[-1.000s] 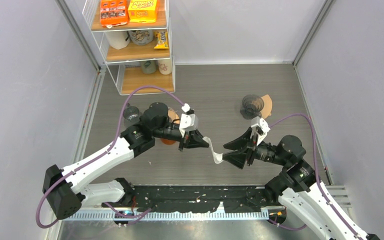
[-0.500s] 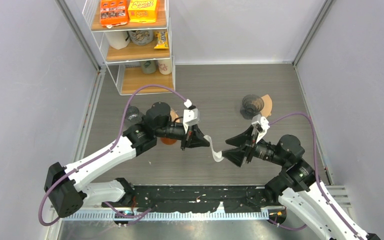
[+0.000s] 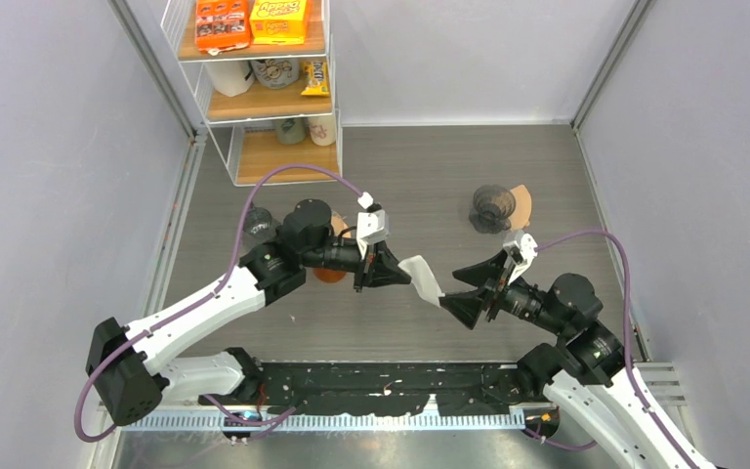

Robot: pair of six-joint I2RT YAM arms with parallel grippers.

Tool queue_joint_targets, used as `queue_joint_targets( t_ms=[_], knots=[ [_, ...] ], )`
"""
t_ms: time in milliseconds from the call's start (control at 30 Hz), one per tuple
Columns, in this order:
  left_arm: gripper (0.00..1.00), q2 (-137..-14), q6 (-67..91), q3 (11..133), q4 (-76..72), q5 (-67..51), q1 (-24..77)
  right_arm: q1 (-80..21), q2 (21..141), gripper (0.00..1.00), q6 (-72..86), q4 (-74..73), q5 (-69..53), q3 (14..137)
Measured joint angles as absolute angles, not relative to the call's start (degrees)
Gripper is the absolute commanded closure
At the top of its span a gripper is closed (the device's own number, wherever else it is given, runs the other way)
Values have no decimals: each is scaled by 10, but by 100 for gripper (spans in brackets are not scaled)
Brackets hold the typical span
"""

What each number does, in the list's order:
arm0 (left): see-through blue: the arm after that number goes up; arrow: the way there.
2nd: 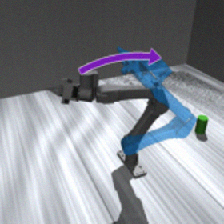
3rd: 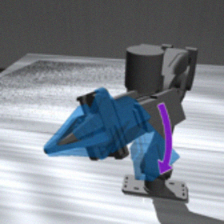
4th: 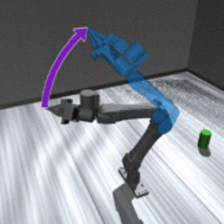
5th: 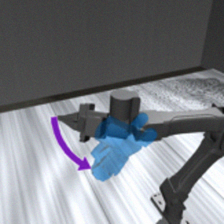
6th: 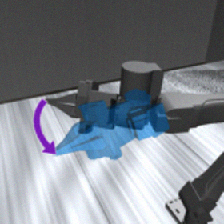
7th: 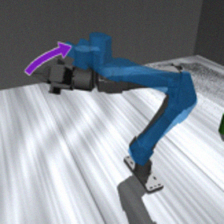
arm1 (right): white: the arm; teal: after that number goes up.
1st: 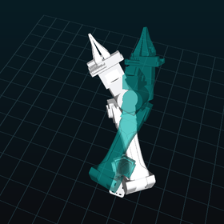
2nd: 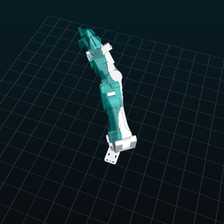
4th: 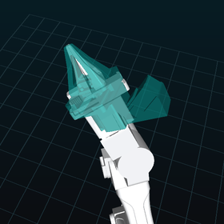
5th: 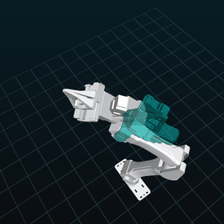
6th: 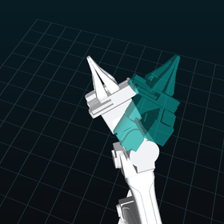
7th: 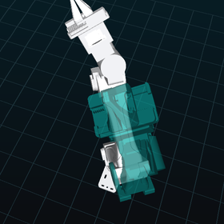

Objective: Place the coffee filter in the dripper

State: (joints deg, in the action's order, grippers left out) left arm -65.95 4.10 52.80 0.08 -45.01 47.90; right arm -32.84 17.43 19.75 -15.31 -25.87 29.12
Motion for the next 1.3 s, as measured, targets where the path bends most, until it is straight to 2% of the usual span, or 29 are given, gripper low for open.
queue_joint_targets(
  t_ms=[233,767,1300],
  knots=[
    [100,-660,70,534,17,-439,479,-328,167,14,185,-126,-293,285],
    [100,-660,146,547,62,-437,479,-328,180,13,178,-70,-254,277],
    [100,-659,166,556,72,-400,479,-328,172,13,184,-65,-308,239]
  ],
)
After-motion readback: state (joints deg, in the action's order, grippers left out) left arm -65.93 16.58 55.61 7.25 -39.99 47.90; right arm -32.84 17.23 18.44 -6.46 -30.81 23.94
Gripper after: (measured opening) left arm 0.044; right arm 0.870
